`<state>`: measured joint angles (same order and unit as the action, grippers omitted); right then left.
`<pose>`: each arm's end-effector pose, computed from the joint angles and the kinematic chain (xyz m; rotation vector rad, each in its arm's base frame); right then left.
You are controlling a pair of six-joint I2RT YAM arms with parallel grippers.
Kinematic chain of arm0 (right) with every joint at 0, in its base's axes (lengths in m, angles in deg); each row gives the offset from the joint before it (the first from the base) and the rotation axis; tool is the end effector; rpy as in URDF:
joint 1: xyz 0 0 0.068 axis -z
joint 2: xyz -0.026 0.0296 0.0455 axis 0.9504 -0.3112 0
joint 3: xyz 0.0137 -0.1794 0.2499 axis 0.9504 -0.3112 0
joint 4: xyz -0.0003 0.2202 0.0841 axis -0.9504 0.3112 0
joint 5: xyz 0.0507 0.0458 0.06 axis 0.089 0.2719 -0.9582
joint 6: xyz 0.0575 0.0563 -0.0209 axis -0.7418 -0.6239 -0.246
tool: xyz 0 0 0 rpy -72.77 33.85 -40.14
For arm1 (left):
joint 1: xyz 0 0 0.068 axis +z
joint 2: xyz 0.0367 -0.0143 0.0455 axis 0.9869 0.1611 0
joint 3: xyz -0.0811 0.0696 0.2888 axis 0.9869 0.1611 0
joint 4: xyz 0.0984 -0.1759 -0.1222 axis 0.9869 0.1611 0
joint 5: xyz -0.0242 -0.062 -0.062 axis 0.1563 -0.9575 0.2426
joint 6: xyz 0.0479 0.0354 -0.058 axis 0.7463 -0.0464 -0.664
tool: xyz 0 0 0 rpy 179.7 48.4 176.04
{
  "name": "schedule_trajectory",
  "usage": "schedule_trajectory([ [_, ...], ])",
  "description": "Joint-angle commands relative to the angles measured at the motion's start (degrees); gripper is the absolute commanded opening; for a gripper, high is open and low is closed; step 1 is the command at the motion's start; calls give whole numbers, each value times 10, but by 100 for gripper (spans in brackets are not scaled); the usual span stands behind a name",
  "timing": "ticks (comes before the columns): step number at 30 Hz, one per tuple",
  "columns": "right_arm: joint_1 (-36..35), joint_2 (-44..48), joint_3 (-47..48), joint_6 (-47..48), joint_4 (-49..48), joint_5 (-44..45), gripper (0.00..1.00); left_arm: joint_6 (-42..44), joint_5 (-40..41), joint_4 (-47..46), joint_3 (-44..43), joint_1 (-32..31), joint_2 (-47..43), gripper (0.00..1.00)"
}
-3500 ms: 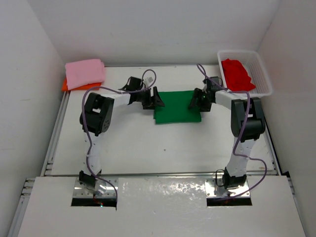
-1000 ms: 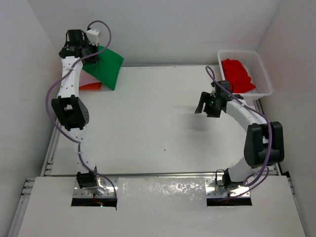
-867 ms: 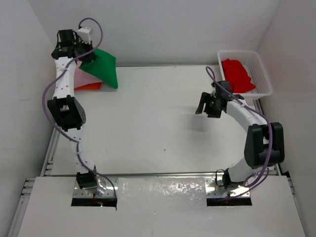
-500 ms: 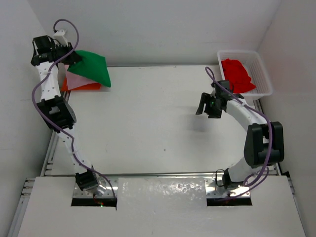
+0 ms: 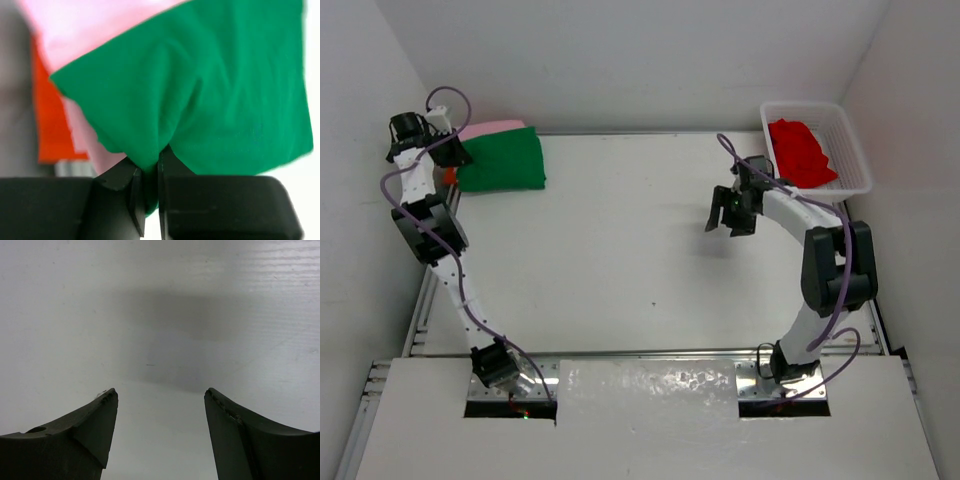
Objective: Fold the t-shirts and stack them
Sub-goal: Put the neatly folded tshirt into the corner of the board with the left arm
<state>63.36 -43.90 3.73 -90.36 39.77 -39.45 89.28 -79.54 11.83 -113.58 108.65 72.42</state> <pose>0.3477 0.0631 0.2079 0.3824 2.6901 0.3928 0.5367 0.2400 0.2131 0.0758 2.2393 -0.2521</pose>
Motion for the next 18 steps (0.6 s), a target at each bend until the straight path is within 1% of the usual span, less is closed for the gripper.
schedule_trajectory([
  [1,-14,-7,43,11,6,5,68,1,57,-62,-23,20,-21,7],
  [3,-19,-12,50,12,5,7,68,8,58,-62,-22,19,-27,24],
  [5,-21,-18,57,12,6,6,68,11,76,-65,-18,15,-30,30],
  [6,-23,-20,59,12,9,6,68,12,86,-65,-16,16,-29,36],
  [7,-24,-21,62,12,10,6,68,12,112,-64,-16,15,-29,44],
  [8,-25,-21,66,13,11,6,68,13,126,-64,-15,14,-30,55],
  [10,-26,-20,67,15,11,7,68,23,147,-60,-8,12,-35,63],
  [11,-28,-19,66,15,10,7,68,26,148,-59,-4,9,-42,74],
  [12,-27,-20,66,16,9,7,68,30,148,-59,1,8,-49,78],
  [13,-29,-20,66,15,9,6,68,28,161,-60,11,5,-62,84],
  [15,-33,-20,63,16,10,6,68,9,180,-67,19,4,-78,85],
  [16,-34,-20,62,17,10,7,68,0,199,-81,23,4,-86,80],
  [17,-34,-20,60,17,10,7,68,-8,207,-89,27,3,-106,73],
  [18,-36,-19,59,18,11,8,68,-25,211,-114,40,3,-117,63],
])
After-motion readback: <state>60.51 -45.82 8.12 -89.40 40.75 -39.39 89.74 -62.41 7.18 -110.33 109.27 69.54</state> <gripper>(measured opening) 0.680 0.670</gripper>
